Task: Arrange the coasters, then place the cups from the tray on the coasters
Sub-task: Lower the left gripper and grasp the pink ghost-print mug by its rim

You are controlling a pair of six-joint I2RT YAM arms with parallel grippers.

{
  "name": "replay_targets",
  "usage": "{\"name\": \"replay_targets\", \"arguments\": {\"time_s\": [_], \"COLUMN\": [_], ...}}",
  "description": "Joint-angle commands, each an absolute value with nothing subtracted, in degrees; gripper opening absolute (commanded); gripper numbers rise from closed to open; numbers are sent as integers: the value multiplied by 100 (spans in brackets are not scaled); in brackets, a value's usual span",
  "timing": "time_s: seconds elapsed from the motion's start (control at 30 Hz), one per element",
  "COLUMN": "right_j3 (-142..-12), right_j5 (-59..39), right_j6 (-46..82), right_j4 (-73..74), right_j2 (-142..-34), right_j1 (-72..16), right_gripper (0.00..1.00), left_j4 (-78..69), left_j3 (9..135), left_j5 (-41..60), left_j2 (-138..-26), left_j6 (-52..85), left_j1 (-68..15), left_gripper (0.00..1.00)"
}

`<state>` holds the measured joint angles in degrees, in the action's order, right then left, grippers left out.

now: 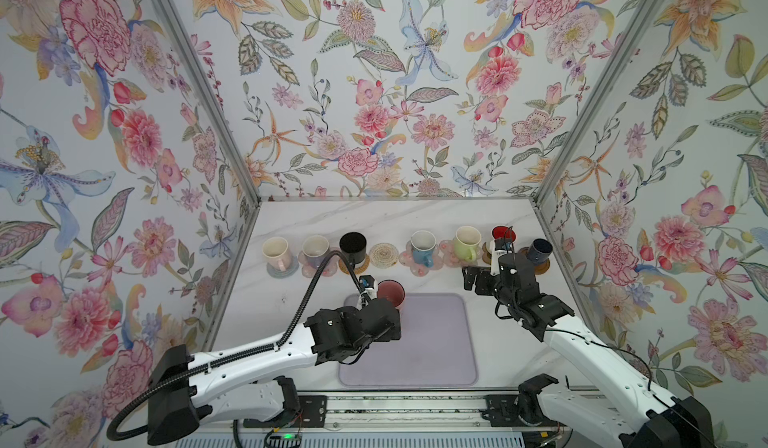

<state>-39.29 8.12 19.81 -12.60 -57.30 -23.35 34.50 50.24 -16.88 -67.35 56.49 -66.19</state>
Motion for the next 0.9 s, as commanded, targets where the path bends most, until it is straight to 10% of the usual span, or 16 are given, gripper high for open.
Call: {"name": "replay_targets", "arguments": {"time_s": [0.0,0.87], "right_j3": [-3850,-3655], "right_j5": [743,526], "right_j6": [2048,2098], "right_j4": [-1272,-1186], "right_j2": [-5637,-5581], "right_j1": [-2290,-2092], "right_gripper": [99,99], "left_j4": [3548,3302], "left_j3": [5220,5607], "left_j5": [-1675,-1347], "left_j2": [-6978,-8424], "left_j6": [5700,5160], "left_j1": [-6691,-6144], "left_gripper": [95,59]}}
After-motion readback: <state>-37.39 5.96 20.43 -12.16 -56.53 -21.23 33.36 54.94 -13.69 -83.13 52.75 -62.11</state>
